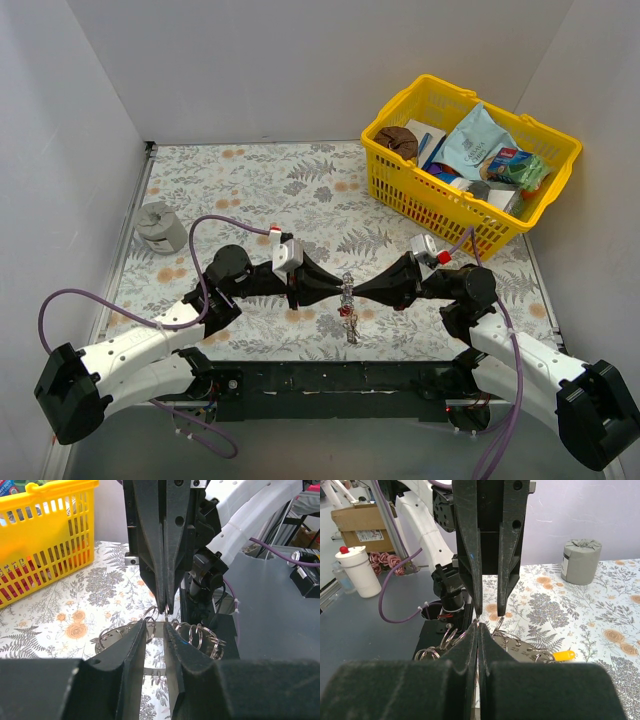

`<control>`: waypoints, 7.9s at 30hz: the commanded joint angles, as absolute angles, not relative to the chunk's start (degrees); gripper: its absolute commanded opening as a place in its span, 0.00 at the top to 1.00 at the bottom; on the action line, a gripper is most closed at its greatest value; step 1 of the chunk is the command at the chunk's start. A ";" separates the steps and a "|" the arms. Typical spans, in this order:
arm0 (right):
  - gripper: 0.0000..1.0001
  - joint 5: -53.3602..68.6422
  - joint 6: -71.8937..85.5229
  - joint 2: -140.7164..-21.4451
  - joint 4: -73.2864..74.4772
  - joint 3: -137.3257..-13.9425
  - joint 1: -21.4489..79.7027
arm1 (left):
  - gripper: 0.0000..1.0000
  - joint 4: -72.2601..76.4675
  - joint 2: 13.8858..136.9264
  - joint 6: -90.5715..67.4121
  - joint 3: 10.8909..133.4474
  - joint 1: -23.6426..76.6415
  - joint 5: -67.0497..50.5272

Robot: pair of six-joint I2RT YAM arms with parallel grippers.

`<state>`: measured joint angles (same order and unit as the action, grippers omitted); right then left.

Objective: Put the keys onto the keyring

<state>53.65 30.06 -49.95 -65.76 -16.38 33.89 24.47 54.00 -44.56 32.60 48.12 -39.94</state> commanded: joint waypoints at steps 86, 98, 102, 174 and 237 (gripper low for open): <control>0.07 47.99 21.27 -42.98 -45.35 -22.94 34.19 | 1.00 9.94 51.42 -24.98 36.39 51.50 -28.30; 0.07 48.16 20.92 -45.09 -45.00 -23.91 34.10 | 1.00 0.80 45.62 -12.04 37.62 52.12 -28.05; 0.07 47.64 20.92 -45.96 -44.39 -24.26 34.01 | 1.00 2.81 45.09 -17.38 37.00 52.12 -23.48; 0.49 0.27 9.93 -109.86 6.59 -77.07 60.99 | 1.00 -1.75 41.22 -42.72 47.90 -2.20 -13.62; 0.99 23.45 7.83 -62.69 -11.95 -41.93 41.75 | 1.00 -5.89 45.34 -29.36 44.30 9.12 -51.59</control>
<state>12.73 10.87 -69.21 -3.20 -44.29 43.31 -7.55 43.68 -31.53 43.70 5.52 -44.45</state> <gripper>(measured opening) 0.023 0.019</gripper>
